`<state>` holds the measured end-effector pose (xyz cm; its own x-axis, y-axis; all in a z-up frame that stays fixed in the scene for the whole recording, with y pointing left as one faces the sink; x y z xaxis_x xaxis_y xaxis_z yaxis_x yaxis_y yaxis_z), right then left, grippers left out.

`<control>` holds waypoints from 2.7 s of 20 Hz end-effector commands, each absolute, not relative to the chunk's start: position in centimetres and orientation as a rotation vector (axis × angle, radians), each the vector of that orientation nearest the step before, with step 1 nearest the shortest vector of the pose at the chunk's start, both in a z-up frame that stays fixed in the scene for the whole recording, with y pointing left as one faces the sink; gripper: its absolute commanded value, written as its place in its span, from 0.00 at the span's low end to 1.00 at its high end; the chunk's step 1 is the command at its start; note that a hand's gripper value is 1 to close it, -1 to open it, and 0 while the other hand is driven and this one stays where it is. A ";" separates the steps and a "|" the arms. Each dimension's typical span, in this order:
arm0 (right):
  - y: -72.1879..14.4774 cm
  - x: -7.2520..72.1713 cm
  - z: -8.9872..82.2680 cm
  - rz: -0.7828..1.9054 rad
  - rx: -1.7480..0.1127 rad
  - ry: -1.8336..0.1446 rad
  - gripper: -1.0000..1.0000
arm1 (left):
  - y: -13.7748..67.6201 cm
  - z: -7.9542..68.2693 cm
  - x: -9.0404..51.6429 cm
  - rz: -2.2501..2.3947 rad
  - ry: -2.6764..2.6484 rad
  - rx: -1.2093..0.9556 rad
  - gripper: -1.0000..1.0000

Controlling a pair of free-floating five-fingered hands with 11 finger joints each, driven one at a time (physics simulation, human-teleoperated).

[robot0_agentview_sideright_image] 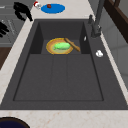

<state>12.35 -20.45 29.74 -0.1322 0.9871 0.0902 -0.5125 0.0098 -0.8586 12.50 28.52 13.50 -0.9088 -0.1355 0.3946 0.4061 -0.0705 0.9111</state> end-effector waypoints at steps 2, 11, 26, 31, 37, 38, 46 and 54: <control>-21.2 9.4 31.4 1.512 -0.655 -0.971 0.00 | 28.5 13.5 12.5 -2.039 -1.846 -0.291 0.50; -22.0 2.4 32.3 1.489 -0.659 -0.978 0.00 | 28.5 13.5 12.5 -2.039 -1.846 -0.291 0.50; -21.9 1.2 32.0 1.491 -0.660 -0.970 0.50 | 27.7 13.6 13.0 -2.025 -1.828 -0.311 0.00; -21.9 1.2 32.0 1.486 -0.662 -0.972 0.50 | 27.7 13.6 13.0 -2.016 -1.819 -0.333 0.00; -21.9 1.2 32.0 1.483 -0.662 -0.973 0.50 | 27.2 13.6 15.6 -2.017 -1.811 -0.338 0.00; -21.9 1.2 32.0 1.482 -0.662 -0.974 0.50 | 27.4 13.6 16.4 -2.004 -1.807 -0.344 0.00; -21.9 1.2 32.0 1.480 -0.663 -0.974 0.50 | 27.1 13.6 21.9 -1.986 -1.780 -0.394 0.00; -21.9 1.2 32.0 1.479 -0.663 -0.974 0.50 | 25.8 13.3 25.0 -1.916 -1.787 -0.331 0.00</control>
<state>1.24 -21.85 31.99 -0.1536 0.9797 0.1285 -0.5049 0.0340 -0.8625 23.87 26.19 13.58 -0.8815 -0.1370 0.4518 0.4639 -0.0733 0.8828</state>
